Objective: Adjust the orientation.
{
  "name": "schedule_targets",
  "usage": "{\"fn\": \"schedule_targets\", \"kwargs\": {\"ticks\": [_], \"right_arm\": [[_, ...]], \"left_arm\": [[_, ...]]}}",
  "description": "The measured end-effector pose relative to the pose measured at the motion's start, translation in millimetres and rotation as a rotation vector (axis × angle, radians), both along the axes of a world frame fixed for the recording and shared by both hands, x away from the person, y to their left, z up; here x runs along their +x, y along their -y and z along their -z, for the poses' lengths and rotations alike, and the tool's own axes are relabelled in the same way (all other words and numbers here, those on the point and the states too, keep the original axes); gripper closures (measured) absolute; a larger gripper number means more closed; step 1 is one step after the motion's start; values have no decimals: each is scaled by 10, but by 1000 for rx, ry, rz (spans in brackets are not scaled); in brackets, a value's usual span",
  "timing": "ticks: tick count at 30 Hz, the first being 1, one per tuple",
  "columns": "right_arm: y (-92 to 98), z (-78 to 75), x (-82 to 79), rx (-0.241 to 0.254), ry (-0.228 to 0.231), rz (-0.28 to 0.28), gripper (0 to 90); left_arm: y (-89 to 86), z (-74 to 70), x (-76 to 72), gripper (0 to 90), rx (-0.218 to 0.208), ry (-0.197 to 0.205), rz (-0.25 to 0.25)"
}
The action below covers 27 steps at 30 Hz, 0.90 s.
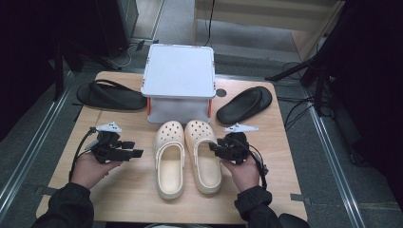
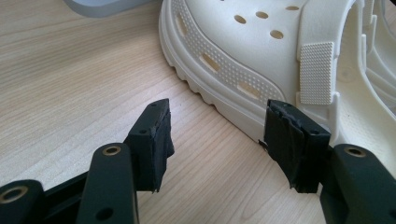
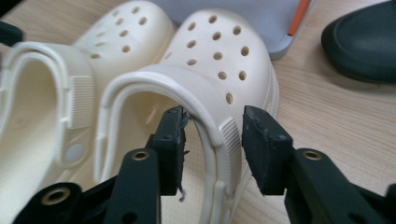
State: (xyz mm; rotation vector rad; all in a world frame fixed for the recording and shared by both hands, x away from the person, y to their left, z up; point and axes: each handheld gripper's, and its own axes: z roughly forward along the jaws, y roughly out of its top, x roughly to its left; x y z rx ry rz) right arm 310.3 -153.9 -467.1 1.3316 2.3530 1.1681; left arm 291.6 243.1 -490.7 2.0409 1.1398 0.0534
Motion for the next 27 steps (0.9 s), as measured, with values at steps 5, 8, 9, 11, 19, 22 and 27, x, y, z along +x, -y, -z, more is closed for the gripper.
{"fn": "schedule_targets", "kwargs": {"ticks": [5, 8, 9, 11, 19, 22, 27], "right_arm": [[144, -87, -49, 56, 39, -21, 778], [251, -85, -40, 65, 44, -4, 848], [251, -85, -40, 65, 44, -4, 848], [296, -56, -23, 70, 26, 10, 861], [345, 110, 59, 33, 11, 25, 886], [343, 181, 104, 16, -9, 25, 891], [316, 281, 126, 6, -40, 19, 880]], "left_arm": [[36, 6, 25, 471, 13, 2, 7], [50, 7, 52, 586, -10, -17, 21], [57, 4, 58, 586, -25, -19, 20], [68, -8, 77, 636, -35, -24, 26], [219, 78, 206, 900, 15, -58, 113], [258, 124, 268, 900, 16, -59, 113], [322, 204, 338, 883, 32, -68, 122]]}}
